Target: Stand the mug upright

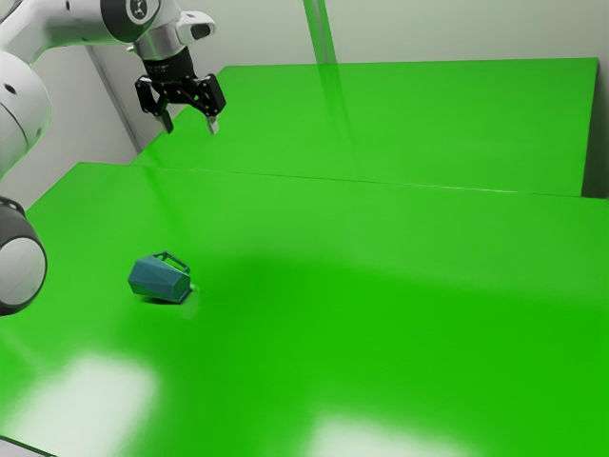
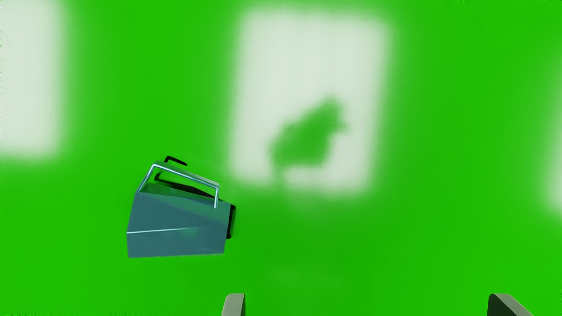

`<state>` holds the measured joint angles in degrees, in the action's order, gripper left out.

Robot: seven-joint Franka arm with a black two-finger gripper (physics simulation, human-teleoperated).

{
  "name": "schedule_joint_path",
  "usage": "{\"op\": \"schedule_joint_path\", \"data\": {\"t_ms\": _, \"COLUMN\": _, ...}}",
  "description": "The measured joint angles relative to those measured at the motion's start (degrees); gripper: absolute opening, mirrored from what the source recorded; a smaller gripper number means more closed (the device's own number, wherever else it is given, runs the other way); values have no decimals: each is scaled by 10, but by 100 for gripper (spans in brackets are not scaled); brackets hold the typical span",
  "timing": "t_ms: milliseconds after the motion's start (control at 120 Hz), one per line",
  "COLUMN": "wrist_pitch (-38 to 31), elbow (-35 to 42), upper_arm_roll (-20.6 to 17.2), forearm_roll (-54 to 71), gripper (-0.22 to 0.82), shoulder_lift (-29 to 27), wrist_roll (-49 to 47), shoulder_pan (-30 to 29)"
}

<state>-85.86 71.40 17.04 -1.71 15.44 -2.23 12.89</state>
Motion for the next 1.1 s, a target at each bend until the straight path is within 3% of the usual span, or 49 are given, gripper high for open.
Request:
{"op": "schedule_joint_path", "data": {"t_ms": 400, "wrist_pitch": 1, "elbow": 28, "upper_arm_roll": 1, "forearm_roll": 2, "gripper": 60, "shoulder_lift": -20, "wrist_roll": -13, "shoulder_pan": -2}}
{"op": "schedule_joint_path", "data": {"t_ms": 600, "wrist_pitch": -1, "elbow": 196, "upper_arm_roll": 2, "forearm_roll": 5, "gripper": 60, "shoulder_lift": -119, "wrist_roll": -14, "shoulder_pan": -9}}
{"op": "schedule_joint_path", "data": {"t_ms": 883, "wrist_pitch": -23, "elbow": 309, "upper_arm_roll": 88, "forearm_roll": -49, "gripper": 60, "shoulder_lift": -148, "wrist_roll": 44, "shoulder_pan": -5}}
{"op": "schedule_joint_path", "data": {"t_ms": 1100, "wrist_pitch": -31, "elbow": 334, "upper_arm_roll": 116, "forearm_roll": -89, "gripper": 60, "shoulder_lift": -138, "wrist_roll": 129, "shoulder_pan": -54}}
